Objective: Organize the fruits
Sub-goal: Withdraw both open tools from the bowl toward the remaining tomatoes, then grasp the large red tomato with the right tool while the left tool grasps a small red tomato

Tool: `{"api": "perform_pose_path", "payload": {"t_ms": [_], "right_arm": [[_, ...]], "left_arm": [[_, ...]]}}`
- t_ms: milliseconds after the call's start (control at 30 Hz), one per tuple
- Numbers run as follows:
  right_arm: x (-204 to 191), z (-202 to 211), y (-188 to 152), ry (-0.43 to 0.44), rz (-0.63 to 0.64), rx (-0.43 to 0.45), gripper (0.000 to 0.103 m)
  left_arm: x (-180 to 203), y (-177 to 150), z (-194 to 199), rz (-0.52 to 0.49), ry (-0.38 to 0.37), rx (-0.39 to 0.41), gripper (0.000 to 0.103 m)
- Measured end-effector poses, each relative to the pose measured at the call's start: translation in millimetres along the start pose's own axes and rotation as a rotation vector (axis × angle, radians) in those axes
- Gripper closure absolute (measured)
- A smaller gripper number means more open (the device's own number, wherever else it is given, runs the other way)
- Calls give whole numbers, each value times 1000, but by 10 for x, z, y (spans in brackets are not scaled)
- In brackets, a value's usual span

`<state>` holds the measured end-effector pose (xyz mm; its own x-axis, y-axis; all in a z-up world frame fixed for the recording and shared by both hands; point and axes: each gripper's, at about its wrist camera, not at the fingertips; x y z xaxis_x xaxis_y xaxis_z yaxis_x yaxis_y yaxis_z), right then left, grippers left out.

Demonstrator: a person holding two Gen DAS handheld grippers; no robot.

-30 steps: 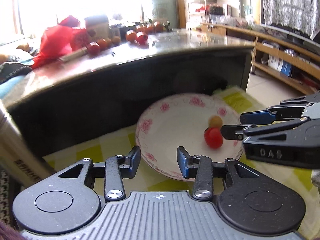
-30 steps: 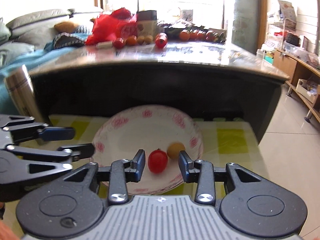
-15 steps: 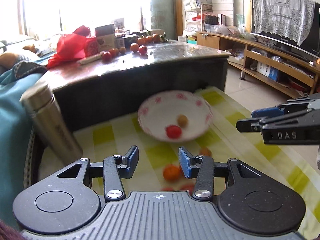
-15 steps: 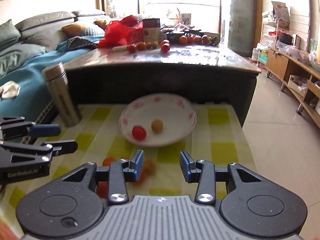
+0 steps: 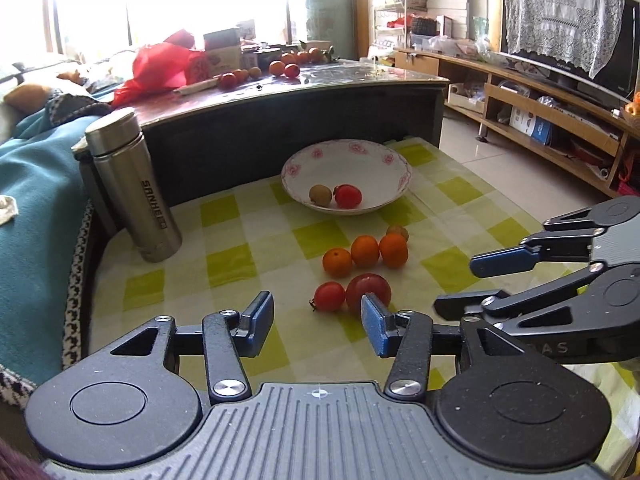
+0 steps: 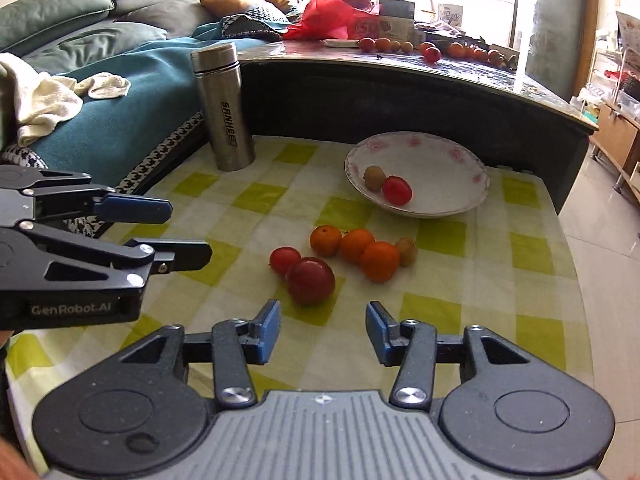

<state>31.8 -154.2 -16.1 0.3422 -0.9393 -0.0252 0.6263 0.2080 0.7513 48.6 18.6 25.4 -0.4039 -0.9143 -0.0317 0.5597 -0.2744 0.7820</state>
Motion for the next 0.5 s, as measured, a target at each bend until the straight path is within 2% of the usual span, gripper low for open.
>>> {"api": "perform_pose_path", "payload": {"t_ms": [233,500], "right_arm": [[-47,-389,62,22,68,-5,46],[-83,-756,86,61,97,-30,46]], "left_arm": [[-198,-160,-280,33,-25,-42,46],[-308,-177,-320,98,-62,-49,45]]}}
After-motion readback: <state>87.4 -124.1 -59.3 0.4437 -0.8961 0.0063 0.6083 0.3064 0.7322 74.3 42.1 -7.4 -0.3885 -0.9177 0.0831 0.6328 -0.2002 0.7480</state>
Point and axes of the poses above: each gripper's, at about its wrist camera, not at the fingertips, and z roughly against the way its jaws point, x to its right, y to its top, and after that the axes turned 2 degrees about z, right-handed
